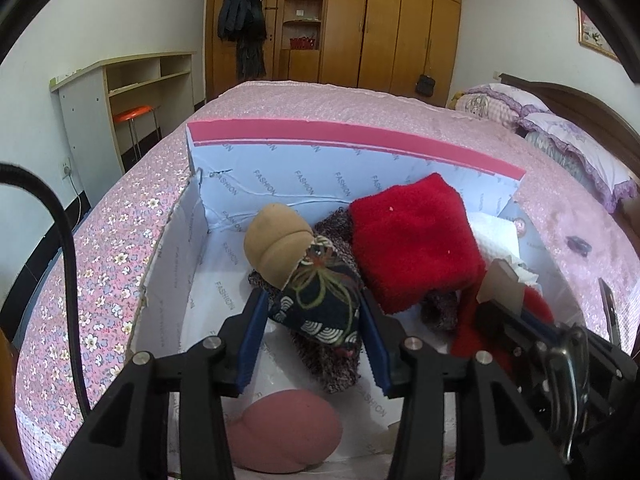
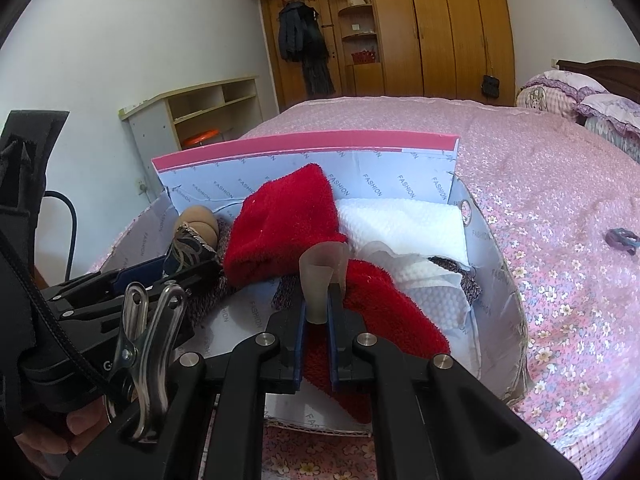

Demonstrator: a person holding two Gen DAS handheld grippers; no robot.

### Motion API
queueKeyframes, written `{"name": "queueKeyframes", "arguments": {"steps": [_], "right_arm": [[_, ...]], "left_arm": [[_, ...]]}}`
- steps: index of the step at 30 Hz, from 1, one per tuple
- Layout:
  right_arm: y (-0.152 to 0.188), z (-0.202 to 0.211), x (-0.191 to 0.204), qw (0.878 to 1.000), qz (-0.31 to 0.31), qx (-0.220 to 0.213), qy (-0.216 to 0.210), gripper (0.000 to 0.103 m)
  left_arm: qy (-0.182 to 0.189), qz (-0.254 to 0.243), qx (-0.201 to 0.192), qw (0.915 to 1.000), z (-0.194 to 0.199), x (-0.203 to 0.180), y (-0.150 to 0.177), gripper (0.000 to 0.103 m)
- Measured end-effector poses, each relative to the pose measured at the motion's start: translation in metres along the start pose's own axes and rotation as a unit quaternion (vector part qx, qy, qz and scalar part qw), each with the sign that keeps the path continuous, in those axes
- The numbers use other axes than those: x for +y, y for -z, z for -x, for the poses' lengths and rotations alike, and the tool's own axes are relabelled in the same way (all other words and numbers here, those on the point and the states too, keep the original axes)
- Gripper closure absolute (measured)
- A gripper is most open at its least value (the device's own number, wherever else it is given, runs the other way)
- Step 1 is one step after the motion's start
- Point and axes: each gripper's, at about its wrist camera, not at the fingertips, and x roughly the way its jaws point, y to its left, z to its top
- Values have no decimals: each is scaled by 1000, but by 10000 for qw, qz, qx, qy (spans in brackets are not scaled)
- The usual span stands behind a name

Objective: Organize soft objects
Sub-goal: 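Lower the black pouch into the box and open the left gripper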

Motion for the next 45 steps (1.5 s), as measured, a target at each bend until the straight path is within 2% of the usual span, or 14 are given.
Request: {"name": "queueKeyframes", "arguments": {"steps": [7, 11, 19, 29, 40, 45], "right_arm": [[0, 0, 0, 10000, -13, -6, -21, 94], [1, 2, -1, 9999, -42, -57, -131, 88], [1, 9, 1, 9997, -56, -155, -196, 82], [1, 22, 7, 9995, 128, -288, 18, 70], [2, 32, 3, 9996, -6, -249, 105, 63], [2, 39, 3, 9995, -42, -276, 111, 50]], "left_arm": [[20, 15, 2, 10000, 1, 0, -1, 53], [70, 66, 35, 9999, 1, 3, -2, 53], [36, 105, 57, 9999, 7, 7, -5, 53], [5, 137, 115, 9998, 23, 9, -6, 53], [-56, 262, 156, 9995, 39, 14, -2, 53], [-55, 249, 124, 9996, 49, 14, 1, 53]]}}
